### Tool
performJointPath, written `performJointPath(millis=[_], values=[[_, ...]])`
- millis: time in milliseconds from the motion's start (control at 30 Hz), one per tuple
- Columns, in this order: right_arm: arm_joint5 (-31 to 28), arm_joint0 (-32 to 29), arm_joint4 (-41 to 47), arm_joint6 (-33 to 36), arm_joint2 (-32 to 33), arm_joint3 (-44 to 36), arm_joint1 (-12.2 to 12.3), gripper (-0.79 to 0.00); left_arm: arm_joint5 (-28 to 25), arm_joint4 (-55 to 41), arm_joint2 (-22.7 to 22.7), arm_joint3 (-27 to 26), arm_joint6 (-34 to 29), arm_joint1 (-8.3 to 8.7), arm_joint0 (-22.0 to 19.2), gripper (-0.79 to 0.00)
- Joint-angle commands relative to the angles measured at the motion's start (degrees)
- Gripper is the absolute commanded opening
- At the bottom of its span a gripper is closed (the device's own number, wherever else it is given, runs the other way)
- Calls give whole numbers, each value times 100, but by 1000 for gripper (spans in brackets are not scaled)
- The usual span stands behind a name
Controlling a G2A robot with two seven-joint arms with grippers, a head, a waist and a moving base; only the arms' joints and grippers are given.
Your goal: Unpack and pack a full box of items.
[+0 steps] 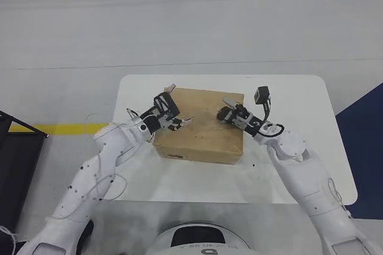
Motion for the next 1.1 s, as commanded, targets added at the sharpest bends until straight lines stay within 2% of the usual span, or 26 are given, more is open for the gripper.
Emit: performJointPath(millis=[0, 200, 367, 633, 933, 1067], values=[[-24, -31, -7, 5, 42, -12, 4, 0, -23, 53, 226, 114, -53, -36, -89, 0], [-56, -123, -48, 43, 131, -44, 14, 0, 89, 108, 669, 473, -127, -140, -278, 0], [-109, -186, -41, 92, 200, -43, 19, 0, 442, 378, 713, 605, -240, -165, -312, 0], [-173, -153, -56, 250, 209, 8, 10, 0, 1275, 278, 201, 554, -155, -122, 41, 0], [-135, 95, -81, 482, 144, 179, -16, 0, 1825, 31, -638, -217, 15, -3, 945, 0], [-127, 239, -88, 579, 81, 301, -37, 0, 2046, -93, -1027, -278, -91, 35, 1265, 0]])
